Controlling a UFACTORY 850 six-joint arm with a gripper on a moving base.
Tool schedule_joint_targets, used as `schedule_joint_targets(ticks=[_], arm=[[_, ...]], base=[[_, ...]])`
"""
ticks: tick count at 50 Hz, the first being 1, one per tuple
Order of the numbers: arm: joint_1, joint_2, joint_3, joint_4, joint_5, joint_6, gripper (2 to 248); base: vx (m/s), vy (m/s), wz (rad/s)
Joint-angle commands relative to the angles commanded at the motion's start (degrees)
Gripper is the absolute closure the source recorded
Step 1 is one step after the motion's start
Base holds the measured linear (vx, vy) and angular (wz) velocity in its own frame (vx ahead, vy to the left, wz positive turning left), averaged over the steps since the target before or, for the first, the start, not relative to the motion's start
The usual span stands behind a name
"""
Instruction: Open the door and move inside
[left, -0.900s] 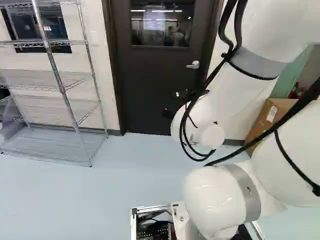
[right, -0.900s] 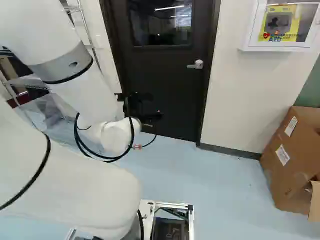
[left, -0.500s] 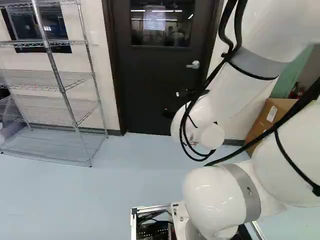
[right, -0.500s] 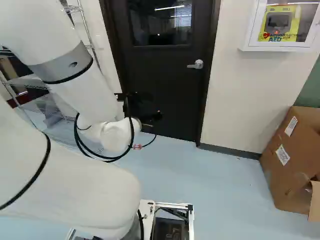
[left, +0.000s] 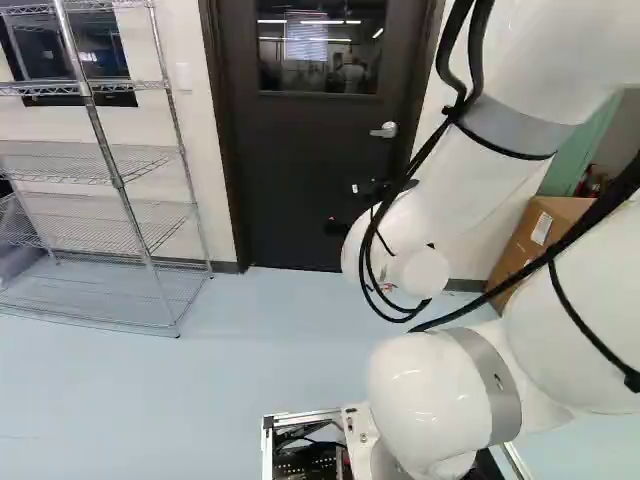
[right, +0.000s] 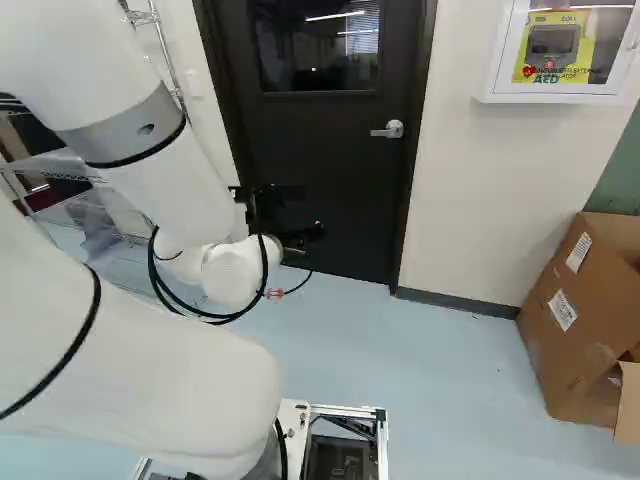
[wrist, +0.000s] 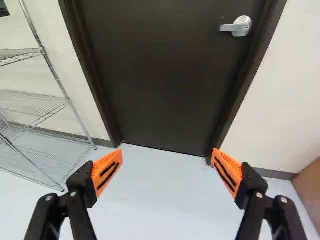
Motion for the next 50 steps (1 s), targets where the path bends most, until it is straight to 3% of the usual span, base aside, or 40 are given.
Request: schedule_joint_targets(ticks=[15,50], arm=[[0.00,0.00,0.00,0.00,0.00,0.00,3],[0.00,0.00,0.00,0.00,0.00,0.00,3]], base=[[0.121,0.013,-0.055],[0.187,0.018,-0.255]])
